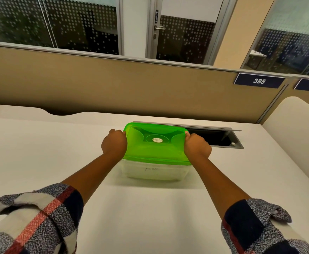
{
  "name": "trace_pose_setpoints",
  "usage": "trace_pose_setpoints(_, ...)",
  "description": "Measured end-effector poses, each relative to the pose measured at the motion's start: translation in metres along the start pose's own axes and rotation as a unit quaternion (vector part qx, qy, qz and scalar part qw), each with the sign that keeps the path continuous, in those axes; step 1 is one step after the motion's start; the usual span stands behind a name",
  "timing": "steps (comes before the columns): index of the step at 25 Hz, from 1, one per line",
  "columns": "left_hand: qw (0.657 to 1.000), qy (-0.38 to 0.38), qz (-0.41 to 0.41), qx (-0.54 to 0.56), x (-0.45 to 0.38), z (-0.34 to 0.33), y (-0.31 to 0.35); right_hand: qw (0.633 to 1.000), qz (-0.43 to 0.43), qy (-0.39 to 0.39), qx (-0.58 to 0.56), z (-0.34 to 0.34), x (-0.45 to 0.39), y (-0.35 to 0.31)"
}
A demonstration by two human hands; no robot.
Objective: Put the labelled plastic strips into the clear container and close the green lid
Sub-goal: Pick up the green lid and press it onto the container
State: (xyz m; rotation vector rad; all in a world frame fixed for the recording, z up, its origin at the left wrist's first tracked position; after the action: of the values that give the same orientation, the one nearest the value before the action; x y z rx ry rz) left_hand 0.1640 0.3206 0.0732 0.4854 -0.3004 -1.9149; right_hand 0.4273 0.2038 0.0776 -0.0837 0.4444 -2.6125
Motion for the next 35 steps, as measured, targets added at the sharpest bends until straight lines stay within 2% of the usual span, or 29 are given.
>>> trace_pose_setpoints(4, 1.000, 0.011, 0.001, 0.009, 0.001, 0.000, 0.001, 0.998, 0.014, -0.037, 0.041, -0.006, 0.001, 0.000)
trace_pose_setpoints(10, 0.994, 0.085, 0.062, 0.024, 0.015, 0.007, -0.008, 0.996, -0.073, -0.031, -0.044, -0.006, 0.004, 0.015)
trace_pose_setpoints(13, 0.997, 0.069, 0.042, 0.001, 0.013, 0.008, -0.005, 0.996, -0.068, -0.022, -0.045, -0.003, 0.004, 0.015)
trace_pose_setpoints(17, 0.998, 0.009, 0.000, -0.058, 0.004, 0.010, 0.002, 0.999, -0.003, 0.000, 0.048, 0.007, 0.004, 0.008)
trace_pose_setpoints(20, 0.997, -0.007, -0.006, -0.072, 0.006, 0.012, 0.004, 0.998, 0.002, -0.016, 0.067, 0.009, 0.008, 0.010)
trace_pose_setpoints(27, 0.998, 0.018, -0.011, -0.052, 0.024, 0.015, 0.004, 0.992, -0.085, -0.083, -0.034, 0.001, 0.023, 0.032)
trace_pose_setpoints(32, 0.999, -0.004, 0.052, 0.005, 0.032, -0.002, -0.008, 0.983, -0.123, -0.113, -0.076, -0.011, 0.025, 0.041)
trace_pose_setpoints(35, 0.998, -0.027, 0.049, 0.028, 0.030, -0.005, -0.012, 0.978, -0.127, -0.132, -0.101, -0.017, 0.024, 0.041)
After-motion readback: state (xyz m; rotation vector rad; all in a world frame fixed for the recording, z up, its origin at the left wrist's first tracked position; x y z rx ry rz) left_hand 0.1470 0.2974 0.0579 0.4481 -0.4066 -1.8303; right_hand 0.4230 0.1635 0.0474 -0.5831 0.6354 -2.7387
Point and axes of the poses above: each hand's wrist, its own x-axis away from the middle knuckle, its own z-axis out of the back of the hand, y = z × x, the point moved 7 cm from there along -x, towards the middle knuckle, and after that the axes turned 15 degrees about -z, right-handed, at the moved point
